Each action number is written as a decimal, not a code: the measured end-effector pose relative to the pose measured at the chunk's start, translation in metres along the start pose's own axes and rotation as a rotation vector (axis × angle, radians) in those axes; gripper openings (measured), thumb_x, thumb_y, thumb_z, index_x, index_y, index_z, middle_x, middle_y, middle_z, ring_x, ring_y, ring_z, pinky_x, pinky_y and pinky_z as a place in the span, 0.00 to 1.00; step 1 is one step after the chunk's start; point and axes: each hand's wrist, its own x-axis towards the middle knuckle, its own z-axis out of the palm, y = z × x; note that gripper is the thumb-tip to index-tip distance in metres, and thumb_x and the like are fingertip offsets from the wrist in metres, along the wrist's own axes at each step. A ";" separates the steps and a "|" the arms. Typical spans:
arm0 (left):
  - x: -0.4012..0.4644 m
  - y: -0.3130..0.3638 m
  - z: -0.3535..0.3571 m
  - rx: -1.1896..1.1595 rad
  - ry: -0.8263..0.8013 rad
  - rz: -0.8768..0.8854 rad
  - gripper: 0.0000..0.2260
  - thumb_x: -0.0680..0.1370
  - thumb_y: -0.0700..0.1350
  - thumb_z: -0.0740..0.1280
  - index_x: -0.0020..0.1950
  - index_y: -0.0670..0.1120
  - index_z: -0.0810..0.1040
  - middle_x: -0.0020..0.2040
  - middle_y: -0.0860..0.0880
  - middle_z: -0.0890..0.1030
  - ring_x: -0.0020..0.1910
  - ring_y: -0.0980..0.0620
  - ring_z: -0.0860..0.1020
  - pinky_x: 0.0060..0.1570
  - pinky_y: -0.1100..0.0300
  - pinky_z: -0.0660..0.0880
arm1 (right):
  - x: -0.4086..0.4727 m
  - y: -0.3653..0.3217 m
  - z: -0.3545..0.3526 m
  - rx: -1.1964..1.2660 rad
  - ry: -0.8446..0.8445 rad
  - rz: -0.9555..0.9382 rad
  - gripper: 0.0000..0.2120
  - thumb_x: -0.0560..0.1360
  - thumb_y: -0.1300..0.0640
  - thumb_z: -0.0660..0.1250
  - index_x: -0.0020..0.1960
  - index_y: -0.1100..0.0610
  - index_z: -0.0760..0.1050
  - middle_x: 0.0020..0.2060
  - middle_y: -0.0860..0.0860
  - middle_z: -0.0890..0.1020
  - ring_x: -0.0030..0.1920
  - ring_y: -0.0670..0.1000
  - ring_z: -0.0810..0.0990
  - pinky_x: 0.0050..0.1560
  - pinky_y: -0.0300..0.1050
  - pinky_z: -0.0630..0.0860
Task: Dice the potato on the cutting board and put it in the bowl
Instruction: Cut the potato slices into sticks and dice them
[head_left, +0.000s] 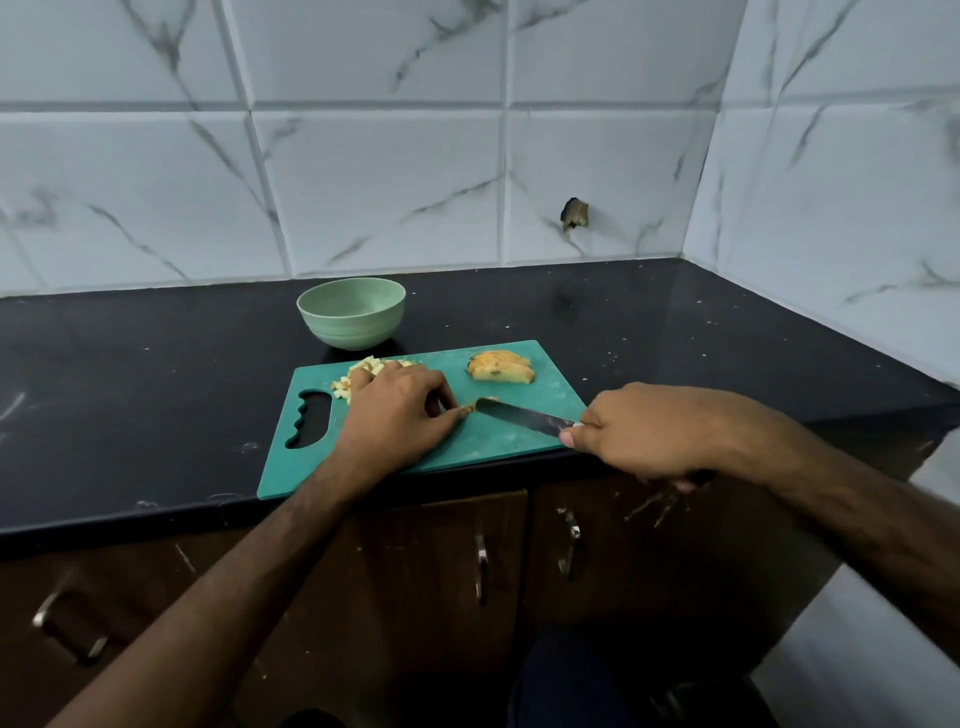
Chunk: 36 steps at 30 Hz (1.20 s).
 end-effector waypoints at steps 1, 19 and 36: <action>-0.001 0.000 -0.001 0.003 0.001 0.001 0.10 0.76 0.62 0.69 0.45 0.57 0.80 0.39 0.60 0.77 0.46 0.58 0.71 0.48 0.53 0.60 | 0.002 -0.001 0.002 -0.013 0.040 -0.002 0.22 0.85 0.40 0.52 0.45 0.54 0.73 0.35 0.54 0.80 0.26 0.51 0.80 0.32 0.43 0.76; 0.001 -0.005 0.000 -0.044 -0.035 -0.053 0.07 0.76 0.58 0.71 0.44 0.57 0.81 0.40 0.61 0.77 0.48 0.57 0.71 0.53 0.51 0.61 | -0.006 -0.005 0.020 0.036 -0.022 -0.021 0.22 0.85 0.40 0.51 0.45 0.56 0.72 0.32 0.55 0.80 0.18 0.49 0.74 0.34 0.47 0.79; -0.001 -0.002 0.001 0.006 -0.065 0.271 0.14 0.78 0.41 0.66 0.61 0.56 0.78 0.58 0.56 0.77 0.61 0.52 0.74 0.52 0.52 0.57 | 0.036 0.017 0.028 0.301 0.269 -0.115 0.21 0.85 0.41 0.52 0.43 0.53 0.70 0.32 0.52 0.79 0.19 0.47 0.73 0.28 0.43 0.73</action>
